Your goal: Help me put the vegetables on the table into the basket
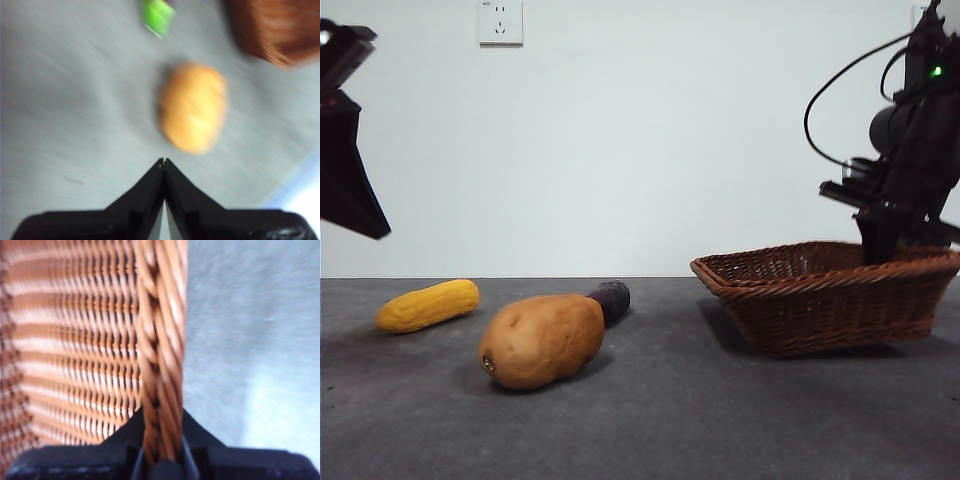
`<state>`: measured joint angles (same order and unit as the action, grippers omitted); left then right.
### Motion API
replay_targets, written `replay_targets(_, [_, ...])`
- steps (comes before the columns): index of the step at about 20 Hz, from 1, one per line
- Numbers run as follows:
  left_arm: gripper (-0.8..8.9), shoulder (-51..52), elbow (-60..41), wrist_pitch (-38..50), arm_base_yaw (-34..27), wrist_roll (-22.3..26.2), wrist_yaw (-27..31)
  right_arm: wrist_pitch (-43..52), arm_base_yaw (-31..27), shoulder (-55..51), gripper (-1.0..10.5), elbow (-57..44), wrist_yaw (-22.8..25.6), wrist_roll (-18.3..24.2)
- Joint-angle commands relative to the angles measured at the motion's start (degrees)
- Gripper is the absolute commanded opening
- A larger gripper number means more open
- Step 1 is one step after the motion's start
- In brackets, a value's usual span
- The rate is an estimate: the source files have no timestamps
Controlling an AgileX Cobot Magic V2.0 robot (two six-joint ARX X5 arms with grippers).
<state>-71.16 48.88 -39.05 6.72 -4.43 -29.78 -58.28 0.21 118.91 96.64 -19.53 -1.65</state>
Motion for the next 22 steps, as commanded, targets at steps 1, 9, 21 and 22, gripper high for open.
replay_targets(1, [0.00,-4.0,6.7,-3.8,0.1,2.9,5.2,-2.1,-0.3,-2.8,-0.1,2.4,-0.6,1.6])
replay_targets(9, [5.23,-26.1,30.3,-8.2,0.1,6.6,18.4,-11.7,-0.2,-10.8,-0.1,2.8,-0.7,3.7])
replay_targets(21, [5.61,-43.0,34.2,2.8,0.1,7.7,26.8,-18.5,4.5,-20.4,-0.1,2.8,-3.0,4.5])
replay_targets(22, [5.57,-43.0,34.2,3.4,0.1,7.6,26.8,-18.6,5.4,-20.6,-0.1,2.8,-3.0,4.7])
